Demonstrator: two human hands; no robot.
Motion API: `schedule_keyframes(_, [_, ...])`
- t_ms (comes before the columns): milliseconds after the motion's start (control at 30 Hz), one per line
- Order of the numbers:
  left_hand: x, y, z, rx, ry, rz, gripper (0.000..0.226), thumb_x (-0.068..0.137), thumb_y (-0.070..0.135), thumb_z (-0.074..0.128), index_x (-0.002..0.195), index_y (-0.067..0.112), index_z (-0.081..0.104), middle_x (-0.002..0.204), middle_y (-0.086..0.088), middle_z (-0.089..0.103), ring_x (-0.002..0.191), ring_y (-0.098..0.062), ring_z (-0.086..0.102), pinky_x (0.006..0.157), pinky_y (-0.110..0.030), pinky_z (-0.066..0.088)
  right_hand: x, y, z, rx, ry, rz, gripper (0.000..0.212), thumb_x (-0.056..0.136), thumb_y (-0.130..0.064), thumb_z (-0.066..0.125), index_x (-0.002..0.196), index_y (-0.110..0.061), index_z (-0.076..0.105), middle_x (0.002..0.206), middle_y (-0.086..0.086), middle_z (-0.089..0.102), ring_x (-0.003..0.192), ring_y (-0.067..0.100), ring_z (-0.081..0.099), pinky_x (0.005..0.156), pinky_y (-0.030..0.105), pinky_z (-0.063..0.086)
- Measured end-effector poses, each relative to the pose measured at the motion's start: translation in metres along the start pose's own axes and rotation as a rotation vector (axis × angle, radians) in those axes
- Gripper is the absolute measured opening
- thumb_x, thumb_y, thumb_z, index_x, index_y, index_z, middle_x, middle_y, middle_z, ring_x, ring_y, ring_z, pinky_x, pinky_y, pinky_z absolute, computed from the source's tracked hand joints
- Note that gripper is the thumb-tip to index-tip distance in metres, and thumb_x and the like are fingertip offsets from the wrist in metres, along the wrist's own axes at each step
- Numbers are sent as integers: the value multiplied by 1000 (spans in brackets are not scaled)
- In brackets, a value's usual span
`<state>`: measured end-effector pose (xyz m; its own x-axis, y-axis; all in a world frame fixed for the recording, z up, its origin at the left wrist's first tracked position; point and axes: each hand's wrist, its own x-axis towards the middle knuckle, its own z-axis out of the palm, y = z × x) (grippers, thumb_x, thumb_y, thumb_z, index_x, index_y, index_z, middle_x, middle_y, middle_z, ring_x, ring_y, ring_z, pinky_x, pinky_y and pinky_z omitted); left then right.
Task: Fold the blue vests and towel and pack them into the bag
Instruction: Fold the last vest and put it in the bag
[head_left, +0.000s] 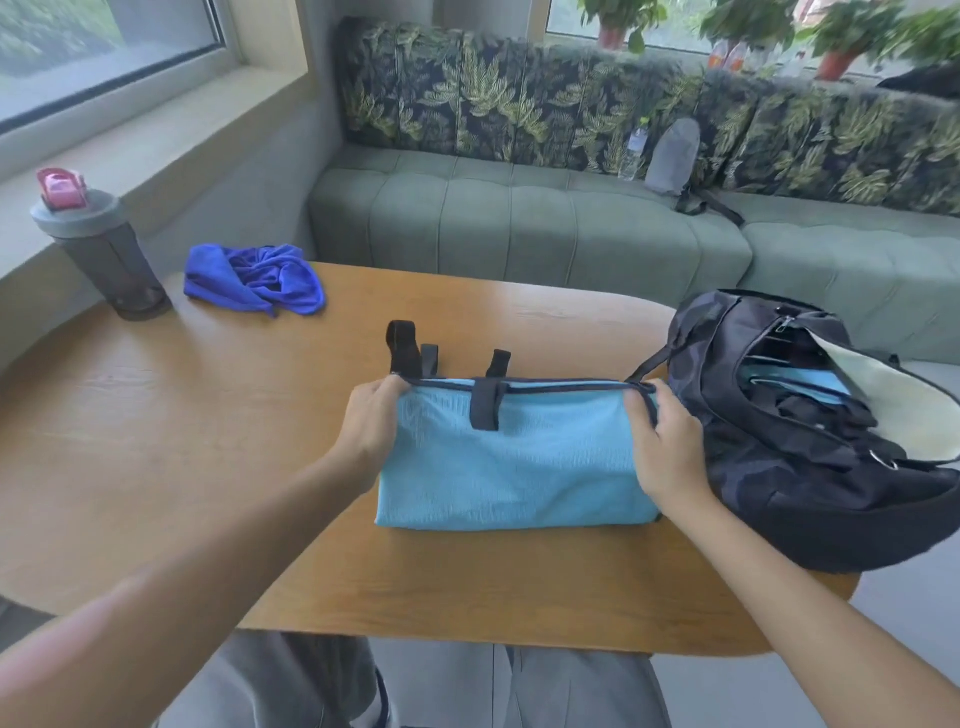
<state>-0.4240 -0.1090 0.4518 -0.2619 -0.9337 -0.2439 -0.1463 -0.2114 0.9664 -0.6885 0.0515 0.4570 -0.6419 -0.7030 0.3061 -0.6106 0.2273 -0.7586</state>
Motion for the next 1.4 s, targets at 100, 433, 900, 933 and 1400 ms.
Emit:
schedule_keyframes(100, [47,1,17,128,67,-97,21,92,27,47,76,13,51,79,-8,48,71,-22,42,64,-33,30,44,20,26,-130,-102,122,24,102,-35,51,89,-15,52,72,5,56,66,22,52,59,38,39])
schedule_keyframes(433, [20,-63,52,905,282,369,42,90,14,63,128,9,45,130,-9,40,116,-29,39,98,-35,31,34,61,54,-530,-200,90,34,98,-19,56,131,-17,49,126,8,55,111,33,53,84,43,46])
schedule_keyframes(900, [-3,-101,25,1290,26,650,59,104,22,36,152,-11,28,144,-33,47,141,-45,40,121,-53,30,-24,-50,168,1,-863,-312,48,110,-24,37,157,-14,36,163,-2,34,152,7,22,124,27,16])
schedule_keyframes(933, [-2,-100,20,1279,27,681,65,102,23,43,153,-10,21,144,-32,47,141,-44,42,121,-53,31,-16,-48,177,-48,-861,-344,49,110,-25,36,157,-13,33,164,-1,31,153,9,19,125,30,14])
schedule_keyframes(1400, [58,-94,-44,1371,-408,830,75,104,55,24,159,5,23,170,-9,12,158,-21,1,128,-41,8,12,-13,186,-698,-718,-641,63,104,-42,18,162,-17,14,170,-4,8,150,14,22,113,40,30])
